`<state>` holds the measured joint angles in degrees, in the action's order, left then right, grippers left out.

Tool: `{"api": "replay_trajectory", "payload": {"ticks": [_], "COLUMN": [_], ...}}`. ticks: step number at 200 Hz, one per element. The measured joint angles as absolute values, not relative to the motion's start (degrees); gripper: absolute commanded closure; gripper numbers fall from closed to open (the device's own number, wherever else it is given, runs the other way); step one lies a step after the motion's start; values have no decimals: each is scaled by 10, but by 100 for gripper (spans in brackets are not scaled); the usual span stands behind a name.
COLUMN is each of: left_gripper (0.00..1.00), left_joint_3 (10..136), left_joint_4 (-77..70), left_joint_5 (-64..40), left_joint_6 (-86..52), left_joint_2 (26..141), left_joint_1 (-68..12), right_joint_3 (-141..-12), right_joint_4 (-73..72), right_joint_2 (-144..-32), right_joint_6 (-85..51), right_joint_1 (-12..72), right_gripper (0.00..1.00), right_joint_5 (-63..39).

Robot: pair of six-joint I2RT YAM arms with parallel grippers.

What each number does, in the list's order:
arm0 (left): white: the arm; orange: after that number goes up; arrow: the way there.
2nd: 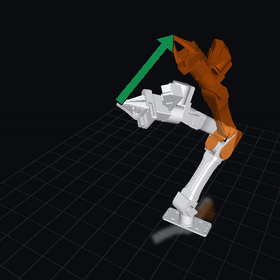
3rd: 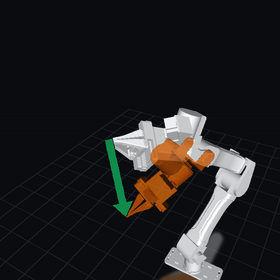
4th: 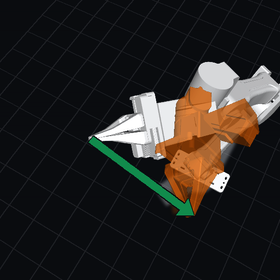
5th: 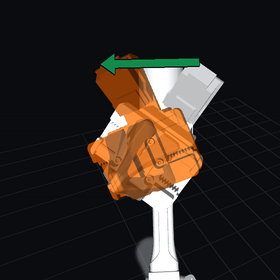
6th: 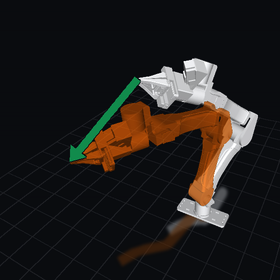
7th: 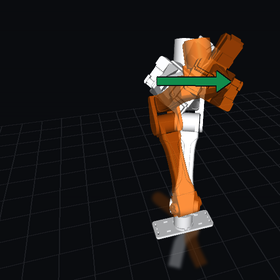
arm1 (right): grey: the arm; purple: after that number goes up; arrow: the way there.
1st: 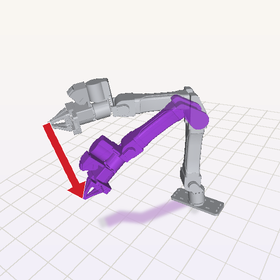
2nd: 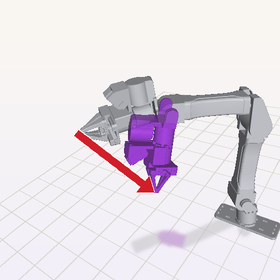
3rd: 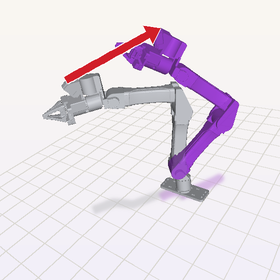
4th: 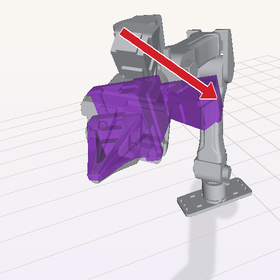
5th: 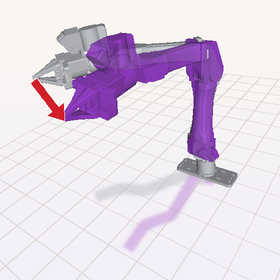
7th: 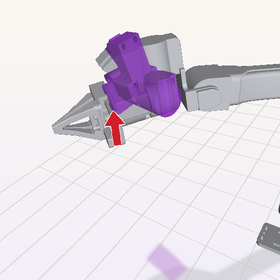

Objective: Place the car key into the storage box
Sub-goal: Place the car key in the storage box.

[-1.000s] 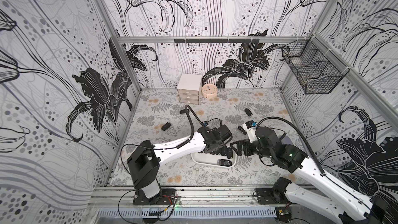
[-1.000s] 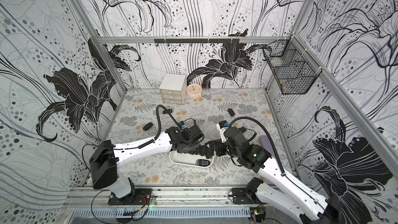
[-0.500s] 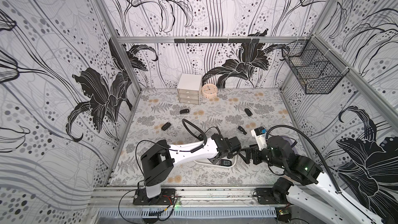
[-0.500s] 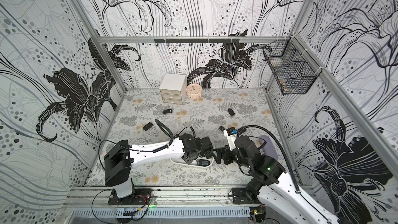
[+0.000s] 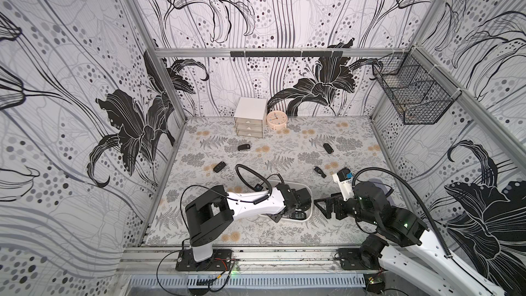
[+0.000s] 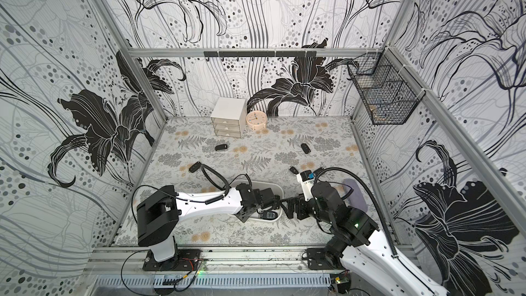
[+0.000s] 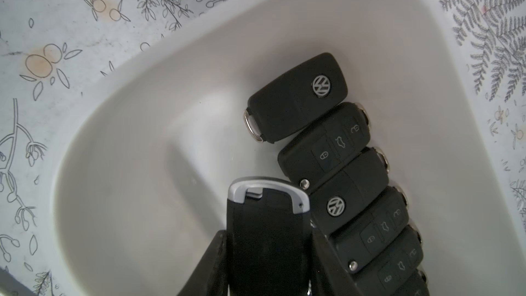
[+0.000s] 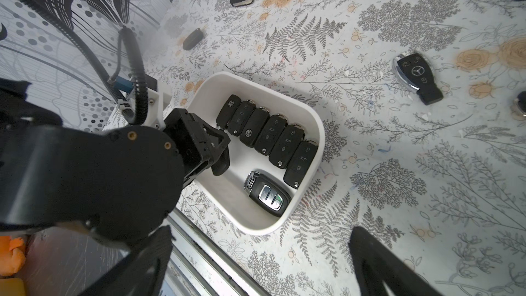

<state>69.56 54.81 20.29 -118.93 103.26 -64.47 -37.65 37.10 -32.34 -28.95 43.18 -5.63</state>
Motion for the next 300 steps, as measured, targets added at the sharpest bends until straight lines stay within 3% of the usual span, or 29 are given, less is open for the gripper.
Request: {"api": "replay_trajectory", "payload": {"ticks": [39, 66, 92, 175, 238, 260, 300], "left_gripper": [71, 54, 49, 50, 39, 30, 0], "left_joint_3": [694, 692, 692, 694, 726, 747, 759], "left_joint_4": [537, 524, 517, 522, 565, 571, 570], "left_joint_5": [201, 198, 196, 197, 235, 251, 280], "left_joint_6": [-1190, -1190, -1192, -1193, -1194, -1173, -1080], "left_joint_2": [1033, 1034, 1034, 1034, 1006, 985, 952], "left_joint_1": [-644, -642, -641, -641, -638, -627, -587], "right_joint_3": [-373, -373, -373, -373, -373, -373, -373], "right_joint_4": [372, 372, 372, 372, 372, 372, 370], "right_joint_2": [-323, -324, -327, -327, -339, -350, -386], "right_joint_6": [-291, -291, -291, -291, -291, -296, -316], "right_joint_1": [432, 432, 432, 432, 432, 432, 432], "right_gripper": [0, 0, 0, 0, 0, 0, 0], "right_joint_5": [-56, -56, -56, -56, -50, -35, 11]}}
